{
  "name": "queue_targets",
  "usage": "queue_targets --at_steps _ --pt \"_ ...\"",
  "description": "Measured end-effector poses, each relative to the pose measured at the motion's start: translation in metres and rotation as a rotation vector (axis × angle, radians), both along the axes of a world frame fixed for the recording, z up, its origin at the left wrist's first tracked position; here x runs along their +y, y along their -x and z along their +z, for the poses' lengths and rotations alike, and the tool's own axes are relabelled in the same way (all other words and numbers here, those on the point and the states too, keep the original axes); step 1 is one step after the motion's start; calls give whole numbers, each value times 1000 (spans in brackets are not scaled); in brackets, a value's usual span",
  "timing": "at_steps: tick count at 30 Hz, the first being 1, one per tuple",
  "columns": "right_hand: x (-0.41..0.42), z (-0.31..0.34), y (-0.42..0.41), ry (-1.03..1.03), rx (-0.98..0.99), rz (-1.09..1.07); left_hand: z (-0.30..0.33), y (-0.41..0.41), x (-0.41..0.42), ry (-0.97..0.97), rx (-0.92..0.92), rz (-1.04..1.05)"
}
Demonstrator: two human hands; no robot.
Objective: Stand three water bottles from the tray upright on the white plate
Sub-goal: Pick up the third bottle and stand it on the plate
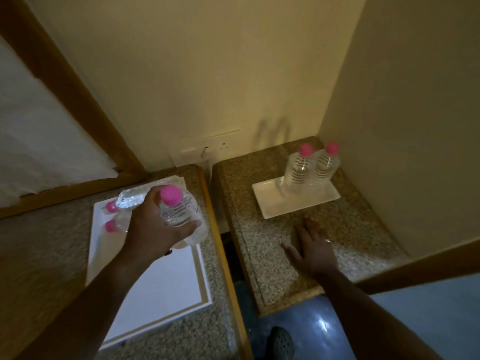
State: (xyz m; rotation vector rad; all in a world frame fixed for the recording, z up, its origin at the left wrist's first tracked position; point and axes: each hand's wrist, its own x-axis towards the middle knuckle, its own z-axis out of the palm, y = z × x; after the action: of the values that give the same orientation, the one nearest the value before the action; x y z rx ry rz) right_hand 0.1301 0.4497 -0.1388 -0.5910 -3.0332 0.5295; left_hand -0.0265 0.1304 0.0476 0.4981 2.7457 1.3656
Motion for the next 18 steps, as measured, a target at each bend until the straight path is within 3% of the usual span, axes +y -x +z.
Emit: queue_targets --at_steps 5,12,18 --pt "45 -3 -8 -3 -11 -68 11 9 67 -17 4 -110" --pt "90 -12 -9 -9 -44 -48 -22 32 185 -15 -32 -253" --pt "90 -17 -8 -38 -15 -18 -58 51 219 64 -113 -314"
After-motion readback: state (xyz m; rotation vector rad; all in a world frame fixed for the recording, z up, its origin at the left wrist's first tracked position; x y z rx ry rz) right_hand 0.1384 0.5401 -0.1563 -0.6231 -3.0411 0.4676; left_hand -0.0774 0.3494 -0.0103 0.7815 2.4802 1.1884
